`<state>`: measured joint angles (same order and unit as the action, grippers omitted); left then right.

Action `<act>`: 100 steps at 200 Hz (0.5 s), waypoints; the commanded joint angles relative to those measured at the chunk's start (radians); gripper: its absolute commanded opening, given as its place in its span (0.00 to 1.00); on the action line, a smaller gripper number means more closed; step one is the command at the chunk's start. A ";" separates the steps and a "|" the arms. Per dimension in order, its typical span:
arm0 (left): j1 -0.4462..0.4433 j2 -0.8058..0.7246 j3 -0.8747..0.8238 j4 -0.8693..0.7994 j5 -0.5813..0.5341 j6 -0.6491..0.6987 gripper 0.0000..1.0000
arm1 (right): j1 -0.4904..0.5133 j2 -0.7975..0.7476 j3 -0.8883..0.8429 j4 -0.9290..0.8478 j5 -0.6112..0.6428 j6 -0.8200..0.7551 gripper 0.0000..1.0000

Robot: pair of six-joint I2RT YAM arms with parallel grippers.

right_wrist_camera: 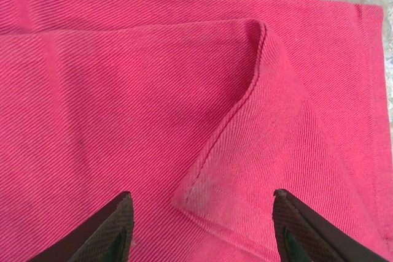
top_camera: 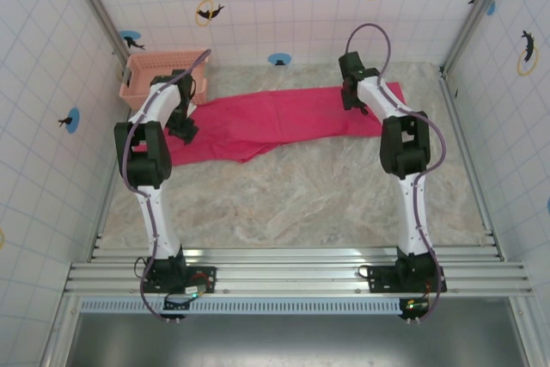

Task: Roll up the long pants

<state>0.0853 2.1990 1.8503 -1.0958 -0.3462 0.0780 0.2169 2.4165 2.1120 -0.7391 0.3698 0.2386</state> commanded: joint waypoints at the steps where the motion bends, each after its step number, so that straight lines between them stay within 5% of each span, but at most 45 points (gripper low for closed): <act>1: 0.004 0.018 0.010 -0.009 0.017 -0.006 0.97 | -0.019 0.053 0.094 -0.070 -0.029 0.016 0.60; 39: 0.005 0.012 0.006 -0.007 0.018 -0.005 0.97 | -0.035 0.075 0.136 -0.096 -0.041 0.011 0.38; 100: 0.004 0.007 -0.002 -0.006 0.017 -0.003 0.97 | -0.065 0.080 0.131 -0.099 -0.109 0.022 0.24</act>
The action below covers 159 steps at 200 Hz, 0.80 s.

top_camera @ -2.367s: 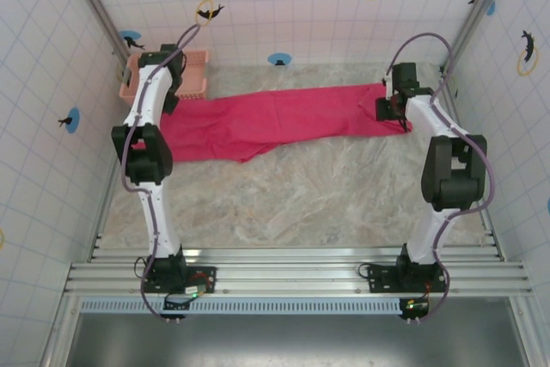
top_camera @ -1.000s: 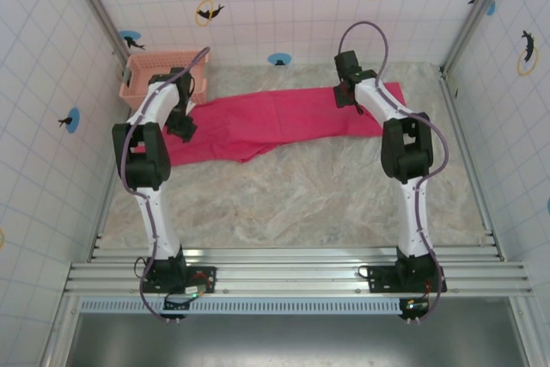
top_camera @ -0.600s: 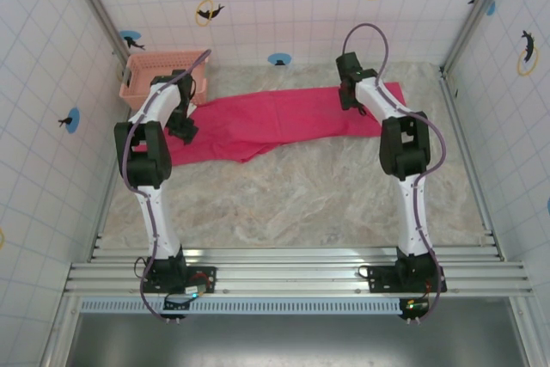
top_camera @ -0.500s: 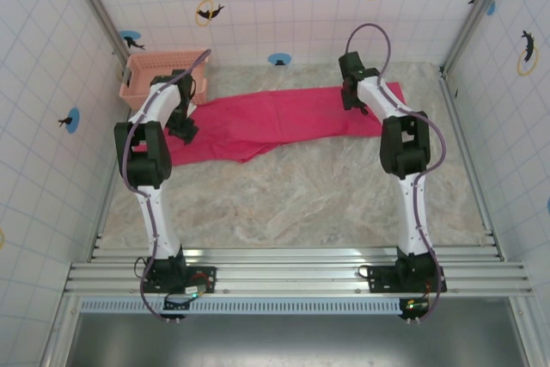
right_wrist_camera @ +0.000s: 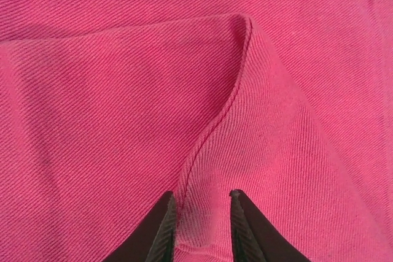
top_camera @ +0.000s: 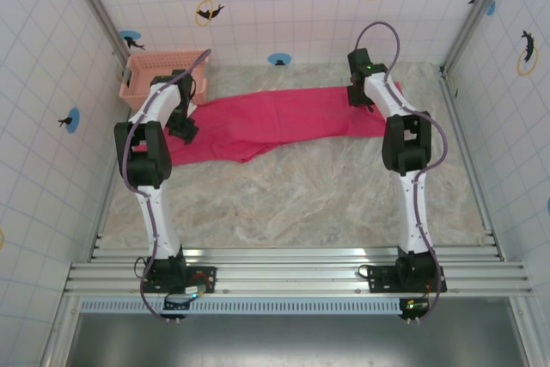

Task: Roll up the long pants

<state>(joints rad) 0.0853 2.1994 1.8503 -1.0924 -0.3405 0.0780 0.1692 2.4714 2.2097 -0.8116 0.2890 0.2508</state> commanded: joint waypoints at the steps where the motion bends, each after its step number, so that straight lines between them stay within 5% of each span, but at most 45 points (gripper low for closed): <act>1: 0.005 0.006 -0.003 -0.009 0.011 -0.003 0.97 | -0.017 0.025 0.033 -0.028 -0.029 0.010 0.23; 63: 0.005 0.006 -0.005 -0.008 0.017 -0.003 0.97 | -0.037 0.030 0.022 -0.035 -0.105 0.011 0.00; 107: 0.006 0.008 -0.005 -0.008 0.023 -0.001 0.97 | -0.053 0.022 0.003 -0.035 -0.136 0.020 0.00; 130: 0.004 0.006 -0.005 -0.009 0.026 0.000 0.97 | -0.051 -0.004 -0.022 -0.026 -0.156 0.003 0.46; 159: 0.003 0.006 -0.005 -0.009 0.029 0.000 0.97 | -0.051 -0.012 -0.033 -0.021 -0.174 -0.003 0.52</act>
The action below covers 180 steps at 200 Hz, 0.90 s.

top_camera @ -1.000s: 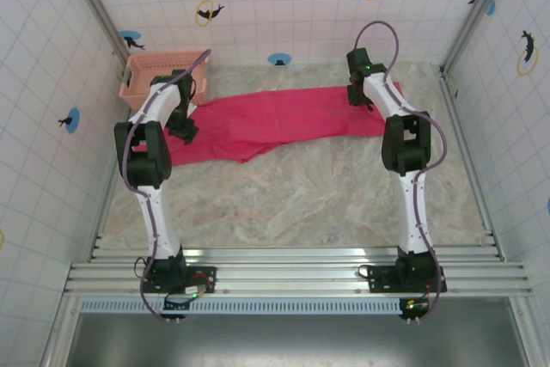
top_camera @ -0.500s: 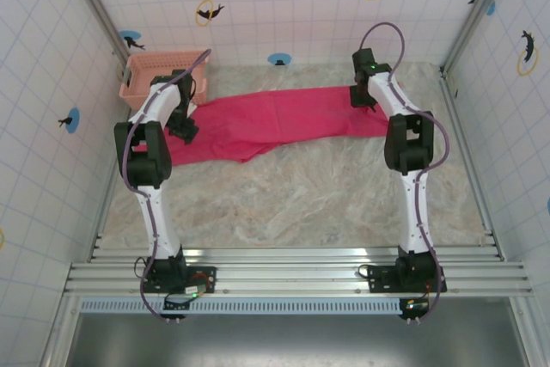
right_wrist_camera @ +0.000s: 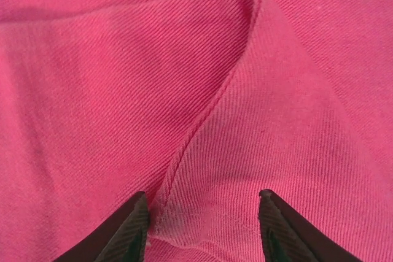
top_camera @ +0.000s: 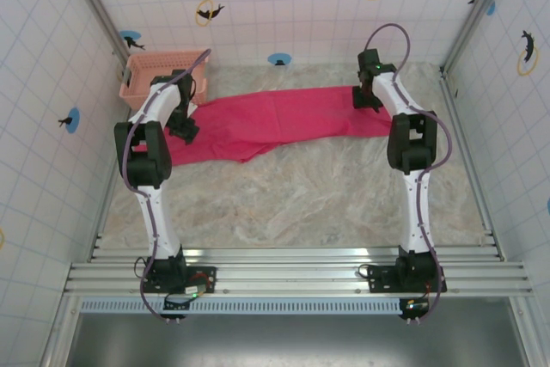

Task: Roll up the long pants

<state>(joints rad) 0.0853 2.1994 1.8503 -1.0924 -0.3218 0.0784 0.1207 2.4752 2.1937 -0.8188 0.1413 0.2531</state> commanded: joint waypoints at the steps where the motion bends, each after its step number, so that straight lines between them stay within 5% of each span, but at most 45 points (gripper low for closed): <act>1: 0.004 0.005 -0.005 -0.009 0.010 0.000 0.97 | -0.003 -0.016 -0.017 -0.014 -0.028 -0.005 0.52; 36: 0.004 0.002 -0.010 -0.008 0.013 0.000 0.97 | -0.004 -0.004 -0.014 -0.016 -0.058 0.001 0.48; 71: 0.004 0.001 -0.014 -0.007 0.011 0.003 0.97 | -0.012 0.011 -0.012 -0.017 -0.066 0.015 0.20; 111: 0.004 0.004 -0.016 -0.006 0.000 0.004 0.97 | -0.028 0.000 -0.016 -0.015 -0.047 0.018 0.04; 180: 0.004 -0.002 -0.020 -0.006 -0.021 0.015 0.97 | -0.111 -0.045 0.064 0.027 0.109 -0.013 0.00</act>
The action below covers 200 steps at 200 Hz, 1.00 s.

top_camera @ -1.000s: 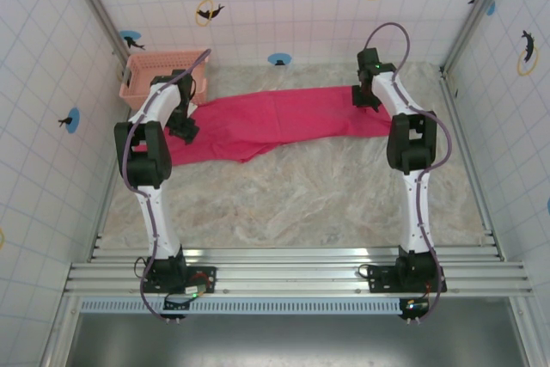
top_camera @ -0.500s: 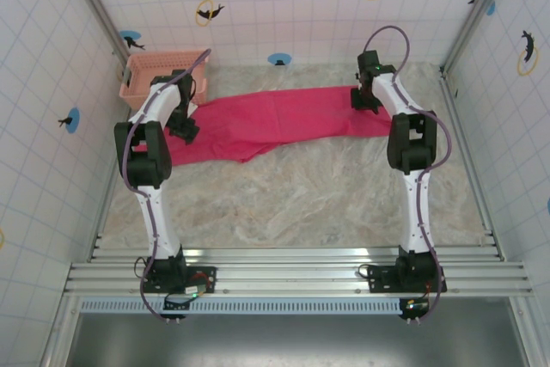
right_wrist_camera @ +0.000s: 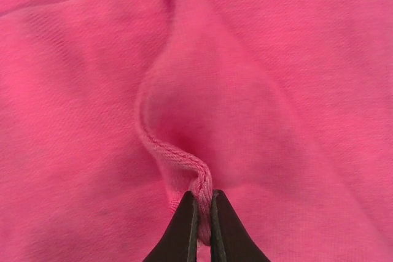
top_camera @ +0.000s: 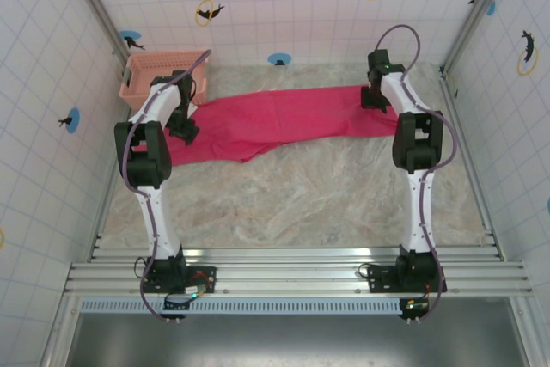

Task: Roll up the long pants

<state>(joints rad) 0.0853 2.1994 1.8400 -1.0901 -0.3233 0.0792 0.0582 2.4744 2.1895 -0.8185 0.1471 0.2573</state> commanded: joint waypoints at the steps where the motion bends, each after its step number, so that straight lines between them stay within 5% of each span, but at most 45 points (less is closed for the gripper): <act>1: 0.005 -0.003 -0.010 -0.008 -0.021 0.014 0.97 | -0.050 -0.042 0.071 0.029 0.106 -0.018 0.00; 62: 0.008 -0.004 -0.008 -0.002 -0.082 0.024 0.97 | -0.134 0.134 0.377 0.069 0.146 -0.045 0.04; 85: 0.010 0.000 -0.025 0.010 -0.096 0.026 0.97 | -0.156 0.202 0.492 0.074 0.177 -0.037 0.52; 104: 0.007 0.002 -0.020 0.008 -0.103 0.020 0.97 | -0.183 0.186 0.486 0.073 0.184 0.000 0.69; 119: 0.006 -0.008 -0.021 0.011 -0.096 0.019 0.97 | -0.218 0.147 0.447 0.062 0.115 0.021 0.73; 147: -0.009 -0.045 -0.043 0.027 -0.089 0.017 0.97 | -0.268 -0.012 0.247 0.009 -0.027 0.062 0.74; 200: -0.057 -0.085 -0.065 0.032 -0.024 -0.004 0.97 | -0.335 -0.475 -0.605 0.349 -0.262 0.245 0.75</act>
<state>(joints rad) 0.0551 2.1715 1.7916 -1.0576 -0.3893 0.0811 -0.2462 2.1933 1.8233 -0.6708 0.0547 0.3676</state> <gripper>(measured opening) 0.973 0.745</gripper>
